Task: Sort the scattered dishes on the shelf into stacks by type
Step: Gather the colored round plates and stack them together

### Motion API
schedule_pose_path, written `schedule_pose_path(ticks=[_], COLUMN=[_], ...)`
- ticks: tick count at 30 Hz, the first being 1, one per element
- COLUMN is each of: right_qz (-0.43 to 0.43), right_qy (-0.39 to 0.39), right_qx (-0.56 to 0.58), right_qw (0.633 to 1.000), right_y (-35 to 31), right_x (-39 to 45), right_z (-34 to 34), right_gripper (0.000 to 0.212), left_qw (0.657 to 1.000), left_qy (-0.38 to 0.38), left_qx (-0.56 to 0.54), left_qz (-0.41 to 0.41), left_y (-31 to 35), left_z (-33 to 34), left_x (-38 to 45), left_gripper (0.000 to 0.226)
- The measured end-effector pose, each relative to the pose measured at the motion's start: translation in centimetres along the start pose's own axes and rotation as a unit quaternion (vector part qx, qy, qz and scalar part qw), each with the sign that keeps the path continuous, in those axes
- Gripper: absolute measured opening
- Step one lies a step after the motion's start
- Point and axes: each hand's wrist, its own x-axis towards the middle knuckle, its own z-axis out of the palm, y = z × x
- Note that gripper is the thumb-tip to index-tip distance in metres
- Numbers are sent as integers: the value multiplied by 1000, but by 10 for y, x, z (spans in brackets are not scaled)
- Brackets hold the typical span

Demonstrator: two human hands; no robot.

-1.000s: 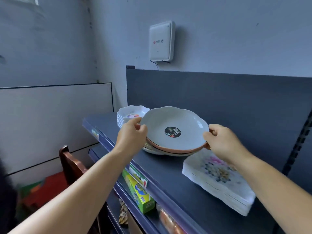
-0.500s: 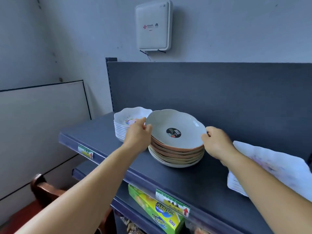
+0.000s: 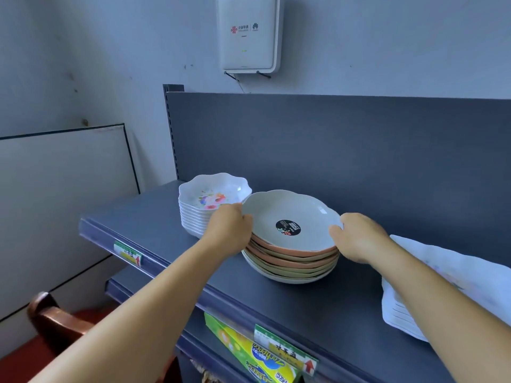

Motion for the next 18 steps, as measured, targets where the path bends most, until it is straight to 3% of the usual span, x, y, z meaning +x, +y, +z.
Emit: schedule_pose_path(ticks=[14,18], right_qz=[-53,-79], right_qy=[-56,-25], right_qx=[5,5], right_qw=[997,997], right_y=[6,-5], right_x=[-5,-13], right_z=[-13,-13], right_gripper=[27,45], left_qw=[999,999], left_qy=[4,39], left_qx=[49,34], left_qz=[-13,16], left_y=[7,5], left_z=[-4,-10], left_x=[-11,-13], left_gripper=[27,29])
